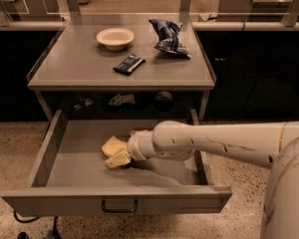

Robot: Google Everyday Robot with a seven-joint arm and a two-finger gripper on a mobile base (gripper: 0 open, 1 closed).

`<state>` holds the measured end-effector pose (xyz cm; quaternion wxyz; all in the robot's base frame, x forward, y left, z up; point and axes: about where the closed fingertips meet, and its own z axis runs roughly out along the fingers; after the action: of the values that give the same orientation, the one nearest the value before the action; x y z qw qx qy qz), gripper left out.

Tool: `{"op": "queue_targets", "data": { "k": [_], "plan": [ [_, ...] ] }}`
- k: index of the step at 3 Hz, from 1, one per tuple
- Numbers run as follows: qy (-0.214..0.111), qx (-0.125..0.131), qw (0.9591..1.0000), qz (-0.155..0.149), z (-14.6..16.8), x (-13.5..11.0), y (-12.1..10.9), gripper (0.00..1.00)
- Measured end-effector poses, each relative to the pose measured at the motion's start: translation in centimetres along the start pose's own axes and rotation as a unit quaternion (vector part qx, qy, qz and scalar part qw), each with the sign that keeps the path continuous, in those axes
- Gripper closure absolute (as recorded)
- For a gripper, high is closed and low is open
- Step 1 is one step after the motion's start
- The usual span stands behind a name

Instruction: Pick sponge from top drawer and place on counter

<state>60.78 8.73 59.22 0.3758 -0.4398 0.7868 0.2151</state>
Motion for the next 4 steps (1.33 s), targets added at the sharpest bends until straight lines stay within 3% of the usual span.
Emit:
{"op": "queue_targets", "data": {
  "k": [3,4],
  "plan": [
    [-0.007,-0.003,1.0,0.002,-0.6,-0.6,0.3,0.89],
    [-0.01,-0.007,0.9999,-0.008,-2.7,-3.4,0.6,1.0]
  ]
}}
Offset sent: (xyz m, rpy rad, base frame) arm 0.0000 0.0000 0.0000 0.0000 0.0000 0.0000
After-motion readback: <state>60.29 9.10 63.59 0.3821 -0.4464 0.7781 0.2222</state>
